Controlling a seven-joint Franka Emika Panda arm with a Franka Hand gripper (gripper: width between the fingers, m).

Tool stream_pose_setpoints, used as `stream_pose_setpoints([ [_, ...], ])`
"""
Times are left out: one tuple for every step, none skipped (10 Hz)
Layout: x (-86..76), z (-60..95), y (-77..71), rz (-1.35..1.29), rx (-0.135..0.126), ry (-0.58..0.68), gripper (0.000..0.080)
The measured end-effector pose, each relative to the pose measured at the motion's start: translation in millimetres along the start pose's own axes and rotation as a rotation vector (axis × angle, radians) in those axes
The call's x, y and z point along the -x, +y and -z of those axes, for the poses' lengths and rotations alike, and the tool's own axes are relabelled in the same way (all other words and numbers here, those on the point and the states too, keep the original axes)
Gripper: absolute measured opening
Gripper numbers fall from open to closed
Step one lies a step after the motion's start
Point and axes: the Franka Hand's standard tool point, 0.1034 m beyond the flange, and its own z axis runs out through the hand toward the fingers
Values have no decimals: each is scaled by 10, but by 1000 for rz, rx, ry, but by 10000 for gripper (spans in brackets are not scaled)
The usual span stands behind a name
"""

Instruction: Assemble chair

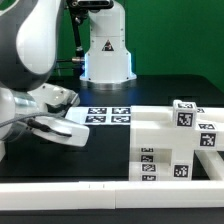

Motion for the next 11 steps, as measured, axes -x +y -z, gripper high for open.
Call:
stream_pose_setpoints([
  [-8,-7,8,-4,-3,0,649],
  [-25,-60,27,-14,-6,-3,649],
  [-34,-112,29,-21,-4,-6,649],
  [-35,-125,31,-22,-2,-8,649],
  [-36,-123,36,-22,-2,-8,596],
  [-36,-123,37,-22,-2,-8,458],
  [-37,-124,37,-22,-2,-8,311],
  [-40,-113,29,-20,-1,0,311],
  [-16,-79,-7,-15,0,19,282],
  [132,1,-99,3,6,22,282],
  [333,167,-230,34,5,66,282],
])
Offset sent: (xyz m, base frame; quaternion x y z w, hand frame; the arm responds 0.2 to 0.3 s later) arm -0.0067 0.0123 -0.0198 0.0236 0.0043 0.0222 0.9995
